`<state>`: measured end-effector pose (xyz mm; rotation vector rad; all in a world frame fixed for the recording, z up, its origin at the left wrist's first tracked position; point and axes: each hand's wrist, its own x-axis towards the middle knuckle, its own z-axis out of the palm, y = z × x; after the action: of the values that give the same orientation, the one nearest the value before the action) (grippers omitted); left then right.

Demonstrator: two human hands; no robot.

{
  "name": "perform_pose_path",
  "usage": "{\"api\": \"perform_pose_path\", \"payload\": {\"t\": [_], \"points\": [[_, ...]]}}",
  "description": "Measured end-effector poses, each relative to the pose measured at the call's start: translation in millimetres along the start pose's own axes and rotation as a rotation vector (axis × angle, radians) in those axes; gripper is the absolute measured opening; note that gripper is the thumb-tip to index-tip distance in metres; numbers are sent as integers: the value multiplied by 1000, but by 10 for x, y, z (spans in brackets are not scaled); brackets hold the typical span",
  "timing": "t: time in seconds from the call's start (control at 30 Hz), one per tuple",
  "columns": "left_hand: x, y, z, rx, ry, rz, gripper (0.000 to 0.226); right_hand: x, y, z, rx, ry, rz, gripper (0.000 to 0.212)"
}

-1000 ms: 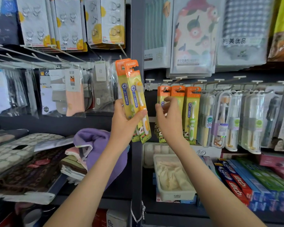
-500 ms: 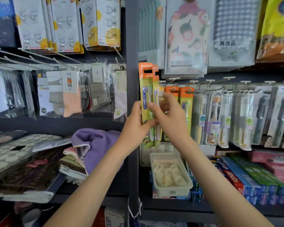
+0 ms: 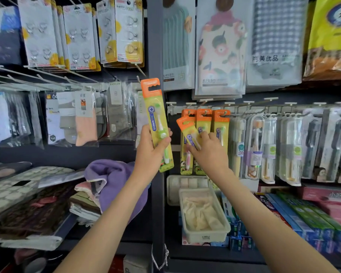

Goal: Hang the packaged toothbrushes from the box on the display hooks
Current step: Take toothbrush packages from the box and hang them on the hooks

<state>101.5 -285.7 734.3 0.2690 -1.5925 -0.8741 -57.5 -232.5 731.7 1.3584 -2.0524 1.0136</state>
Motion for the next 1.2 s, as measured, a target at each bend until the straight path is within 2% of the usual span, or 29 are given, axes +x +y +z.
{"api": "perform_pose_path", "payload": {"t": [0.1,0.17,0.4,0.53,0.77,0.97,1.2], "points": [[-13,-8,18,50,-2,24,36,113,-59,64,-85,6,8,61],[-15,-10,15,64,-7,38,37,175,-101,106,-108,16,15,55],[5,-51,-30,2,-53,23,36,269,-199,256,-84,90,50,50],[10,-56,-51,-18,-67,13,36,339,-180,272,-72,48,129,56],[14,-65,-56,-16,-74,19,38,385,-240,291,-70,23,161,54],[20,-79,-53,-22,-68,8,38,406,-303,278,27,8,234,52],[20,-62,-71,-18,-77,-8,33,236,-222,216,102,-8,223,55]]}}
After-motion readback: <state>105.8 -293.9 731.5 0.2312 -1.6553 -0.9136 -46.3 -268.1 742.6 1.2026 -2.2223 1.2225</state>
